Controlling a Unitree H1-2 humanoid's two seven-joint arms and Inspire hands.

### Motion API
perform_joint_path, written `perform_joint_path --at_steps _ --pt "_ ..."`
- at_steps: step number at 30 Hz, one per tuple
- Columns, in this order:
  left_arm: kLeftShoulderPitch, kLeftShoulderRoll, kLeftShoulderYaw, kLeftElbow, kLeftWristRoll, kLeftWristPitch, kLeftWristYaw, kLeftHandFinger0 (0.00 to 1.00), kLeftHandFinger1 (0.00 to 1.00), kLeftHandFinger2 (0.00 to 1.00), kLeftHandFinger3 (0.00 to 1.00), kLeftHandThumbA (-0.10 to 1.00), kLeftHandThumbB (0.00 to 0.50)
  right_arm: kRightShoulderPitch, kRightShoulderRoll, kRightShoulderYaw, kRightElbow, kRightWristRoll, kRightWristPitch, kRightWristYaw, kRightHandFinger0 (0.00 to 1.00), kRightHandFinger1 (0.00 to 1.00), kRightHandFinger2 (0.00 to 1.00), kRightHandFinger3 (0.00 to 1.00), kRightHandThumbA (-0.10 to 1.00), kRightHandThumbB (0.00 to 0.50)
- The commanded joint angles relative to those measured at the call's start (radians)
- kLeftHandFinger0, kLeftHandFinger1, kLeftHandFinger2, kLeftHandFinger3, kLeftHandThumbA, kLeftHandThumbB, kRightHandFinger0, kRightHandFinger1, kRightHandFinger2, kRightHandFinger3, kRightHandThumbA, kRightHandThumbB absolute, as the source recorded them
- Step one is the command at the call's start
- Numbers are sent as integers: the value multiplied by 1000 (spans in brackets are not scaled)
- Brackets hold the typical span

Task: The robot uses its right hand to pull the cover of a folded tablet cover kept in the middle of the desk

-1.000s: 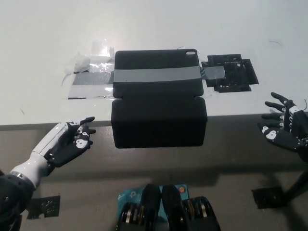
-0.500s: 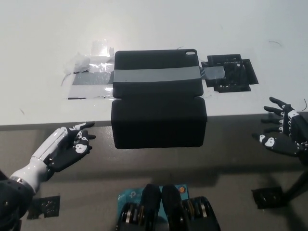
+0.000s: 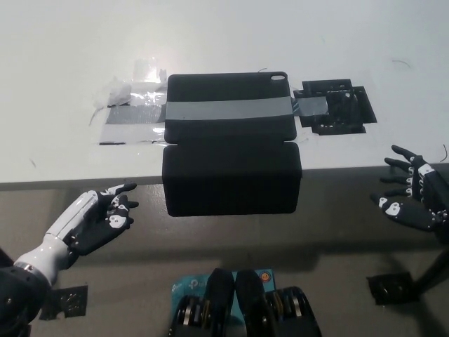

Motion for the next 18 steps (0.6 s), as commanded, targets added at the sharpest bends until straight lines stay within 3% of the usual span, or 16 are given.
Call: perform_joint_path --at_steps 1,6,8,12,17,18 --pt "-6 7 9 -32 -6 6 -7 769 841 958 1000 1000 132 -17 -29 10 -30 14 -42 -26 628 750 905 1000 747 0" --pt "-5 4 13 -39 -7 13 -3 762 832 944 1000 1000 112 -18 -33 16 -24 16 -49 -35 643 748 895 1000 773 0" --pt "-6 4 12 -36 -5 5 -3 747 825 938 1000 1000 136 -17 -32 15 -29 22 -48 -36 631 736 892 1000 764 0" --pt "-6 4 13 -38 -7 0 -4 742 827 945 1000 1000 135 -17 -36 20 -29 19 -52 -39 642 747 891 1000 783 0" --pt "-30 6 11 -47 -5 21 -4 749 838 957 1000 1000 88 -33 -41 22 -21 20 -55 -43 626 738 882 1000 822 7" --pt "-30 5 11 -51 -7 25 -4 747 836 956 1000 1000 103 -33 -43 24 -21 18 -61 -42 627 737 883 1000 827 5"
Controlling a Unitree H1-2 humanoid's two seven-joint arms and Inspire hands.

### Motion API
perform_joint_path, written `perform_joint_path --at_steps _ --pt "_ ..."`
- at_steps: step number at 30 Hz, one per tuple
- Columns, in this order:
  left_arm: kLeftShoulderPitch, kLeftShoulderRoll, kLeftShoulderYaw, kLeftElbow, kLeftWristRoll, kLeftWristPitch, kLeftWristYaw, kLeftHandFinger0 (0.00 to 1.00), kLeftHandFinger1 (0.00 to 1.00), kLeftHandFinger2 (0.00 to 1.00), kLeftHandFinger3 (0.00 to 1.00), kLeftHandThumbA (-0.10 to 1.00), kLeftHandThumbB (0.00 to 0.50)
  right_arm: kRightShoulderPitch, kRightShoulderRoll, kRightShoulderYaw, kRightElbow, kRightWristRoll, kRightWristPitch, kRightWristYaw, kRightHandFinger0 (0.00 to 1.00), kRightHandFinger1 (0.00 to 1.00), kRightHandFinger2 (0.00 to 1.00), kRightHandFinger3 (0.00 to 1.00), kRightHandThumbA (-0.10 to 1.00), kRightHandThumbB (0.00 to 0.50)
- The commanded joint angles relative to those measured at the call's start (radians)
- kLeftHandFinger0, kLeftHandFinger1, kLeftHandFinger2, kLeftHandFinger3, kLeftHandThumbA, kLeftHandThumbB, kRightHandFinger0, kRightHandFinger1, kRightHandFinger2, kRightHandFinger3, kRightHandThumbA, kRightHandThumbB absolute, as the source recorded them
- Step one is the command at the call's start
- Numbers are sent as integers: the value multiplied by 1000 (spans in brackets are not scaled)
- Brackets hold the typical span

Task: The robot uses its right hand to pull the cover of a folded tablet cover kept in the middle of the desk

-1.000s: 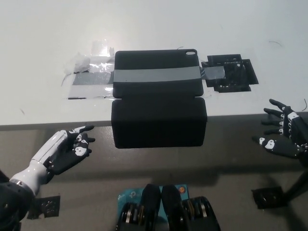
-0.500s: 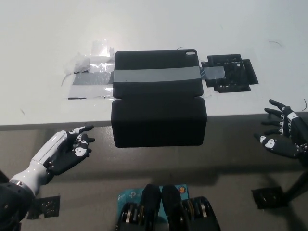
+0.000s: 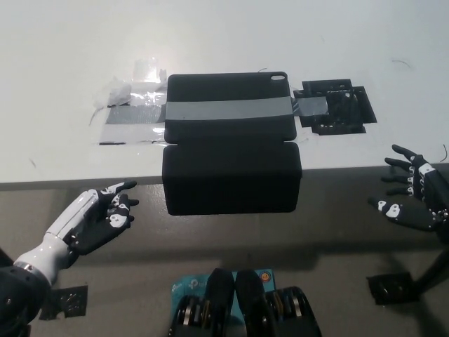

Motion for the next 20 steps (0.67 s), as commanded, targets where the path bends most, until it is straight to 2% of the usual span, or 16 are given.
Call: perform_joint_path --at_steps 1,6,9,10,11,13,17,20 --pt "-27 4 12 -35 -7 21 -2 744 833 953 1000 1000 96 -31 -29 6 -22 13 -63 -26 634 738 886 1000 828 0" --pt "-26 2 10 -43 -3 21 4 736 833 958 1000 1000 64 -31 -33 11 -28 19 -55 -22 666 765 903 1000 803 0" --pt "-33 3 11 -39 -3 21 4 734 835 965 1000 1000 62 -44 -40 17 -25 12 -52 -22 689 779 912 1000 841 12" --pt "-33 2 11 -39 -2 21 4 737 836 966 1000 1000 66 -44 -43 20 -25 13 -56 -20 697 780 902 1000 917 10" --pt "-33 1 11 -38 -2 21 5 739 837 964 1000 1000 66 -44 -45 22 -24 17 -61 -17 698 781 901 1000 943 10" --pt "-33 0 12 -37 -3 21 5 740 838 962 1000 1000 69 -43 -48 23 -14 23 -88 -17 687 765 879 1000 957 9" --pt "-33 0 15 -35 -5 21 4 749 846 969 1000 1000 71 -43 -50 25 -8 27 -87 -19 708 774 870 1000 1000 58" --pt "-34 1 14 -29 -5 21 1 750 847 970 1000 1000 78 -43 -53 30 -11 19 -84 -21 711 780 879 1000 1000 45"
